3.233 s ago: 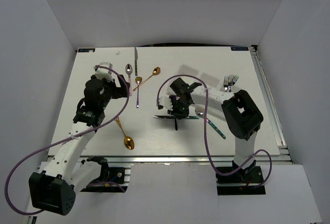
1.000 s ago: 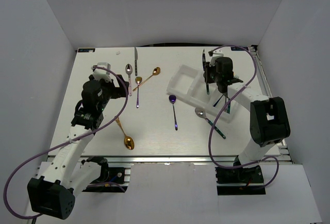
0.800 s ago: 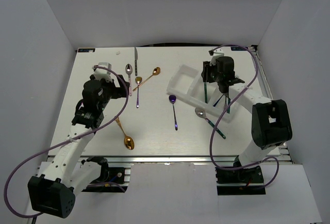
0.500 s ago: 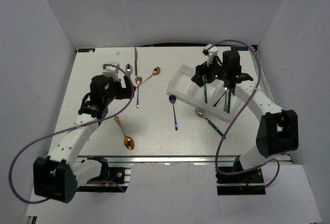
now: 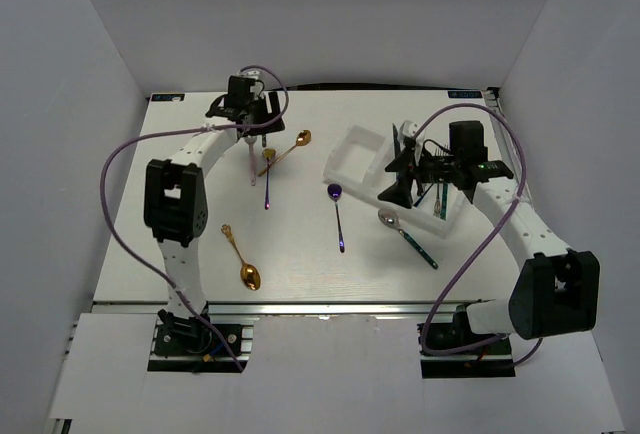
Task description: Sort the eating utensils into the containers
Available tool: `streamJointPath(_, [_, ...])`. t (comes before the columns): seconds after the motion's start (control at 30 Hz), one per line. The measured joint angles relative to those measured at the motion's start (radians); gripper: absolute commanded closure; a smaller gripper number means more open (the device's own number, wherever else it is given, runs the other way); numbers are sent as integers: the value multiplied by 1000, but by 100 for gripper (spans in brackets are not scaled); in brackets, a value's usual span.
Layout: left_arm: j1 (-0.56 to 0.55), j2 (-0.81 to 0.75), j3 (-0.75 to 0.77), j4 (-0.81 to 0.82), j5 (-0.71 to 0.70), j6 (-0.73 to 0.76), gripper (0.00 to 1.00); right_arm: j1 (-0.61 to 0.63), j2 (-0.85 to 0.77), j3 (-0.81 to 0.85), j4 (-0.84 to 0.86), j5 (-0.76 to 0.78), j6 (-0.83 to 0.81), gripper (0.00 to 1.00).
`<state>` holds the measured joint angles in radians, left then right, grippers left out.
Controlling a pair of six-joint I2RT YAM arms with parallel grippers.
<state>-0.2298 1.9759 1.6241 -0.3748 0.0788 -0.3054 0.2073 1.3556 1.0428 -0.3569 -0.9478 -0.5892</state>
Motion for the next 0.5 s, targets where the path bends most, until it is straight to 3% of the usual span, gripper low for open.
streamJointPath(0.27, [1,367,365,-111,-150,-6,15,-24,-136,-91,22,-51,-27,13])
streamJointPath(0.5, [2,464,491,-112,-238,4,23,-25,-158,-92,45,-64,-27,13])
